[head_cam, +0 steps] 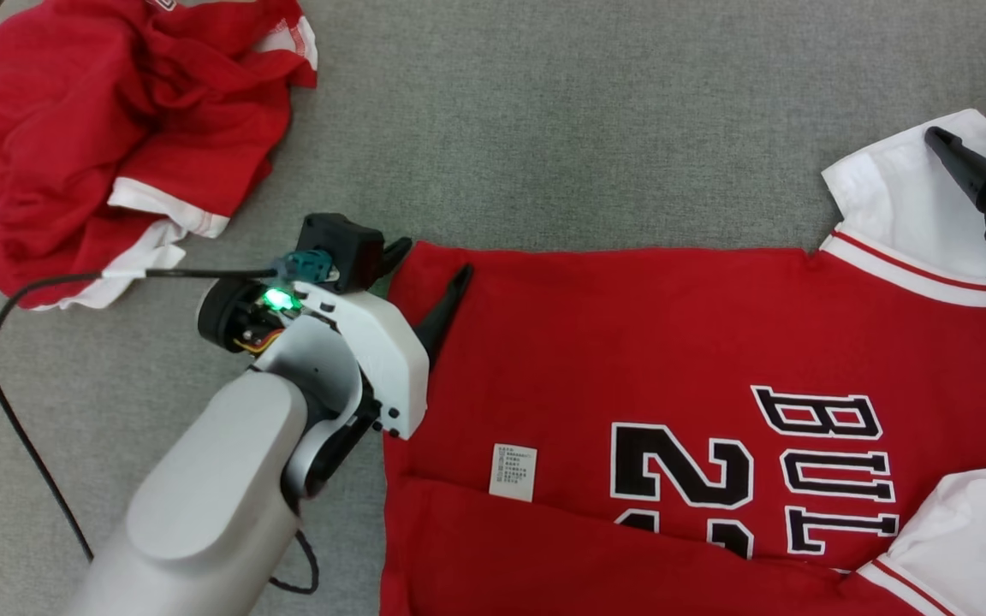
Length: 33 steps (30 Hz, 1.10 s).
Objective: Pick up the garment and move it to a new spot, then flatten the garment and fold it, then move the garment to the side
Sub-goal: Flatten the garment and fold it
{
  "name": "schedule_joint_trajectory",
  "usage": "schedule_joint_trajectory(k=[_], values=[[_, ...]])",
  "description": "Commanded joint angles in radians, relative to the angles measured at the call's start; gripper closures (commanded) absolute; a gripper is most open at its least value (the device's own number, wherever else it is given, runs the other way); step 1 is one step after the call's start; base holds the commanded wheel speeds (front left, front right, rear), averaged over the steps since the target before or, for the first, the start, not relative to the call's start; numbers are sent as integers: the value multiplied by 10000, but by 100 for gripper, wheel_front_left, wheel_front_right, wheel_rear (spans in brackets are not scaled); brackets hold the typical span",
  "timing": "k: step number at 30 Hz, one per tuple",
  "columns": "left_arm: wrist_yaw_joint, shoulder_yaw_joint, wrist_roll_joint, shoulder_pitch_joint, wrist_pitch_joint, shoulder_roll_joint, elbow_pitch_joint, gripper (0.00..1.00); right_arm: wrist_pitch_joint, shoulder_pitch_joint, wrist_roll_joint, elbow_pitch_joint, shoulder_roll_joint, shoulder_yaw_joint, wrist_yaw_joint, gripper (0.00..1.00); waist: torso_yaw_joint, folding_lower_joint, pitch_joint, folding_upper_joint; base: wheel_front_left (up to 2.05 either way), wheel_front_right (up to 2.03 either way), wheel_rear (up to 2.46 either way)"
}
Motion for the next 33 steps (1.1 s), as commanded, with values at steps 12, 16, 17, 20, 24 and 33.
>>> schedule_joint_trajectory(k=[12,16,17,20,24,33], values=[[205,37,-657,-94,1670,141,-328,100,1402,-491,1007,214,-42,1230,-22,100,-106,-2,-102,0,0,0,0],[295,155,-728,-56,1639,241,-372,100,642,-535,1128,120,-171,1346,-22,100,-167,-2,-202,0,0,0,0],[329,210,-740,-16,1606,288,-344,100,397,-547,1160,144,-142,1360,-22,100,-194,-2,-244,0,0,0,0],[409,372,-822,68,1440,385,-311,100,-279,-599,1228,340,-142,1350,-23,100,-263,-2,-396,0,0,0,0],[432,498,-916,260,1298,564,-224,100,-1040,-565,1243,668,-202,1445,-23,100,-396,-2,-688,0,0,0,0],[338,427,-1061,780,1348,881,-179,100,-1642,149,2063,34,-286,1918,-23,100,-826,-2,-1472,0,0,0,0]])
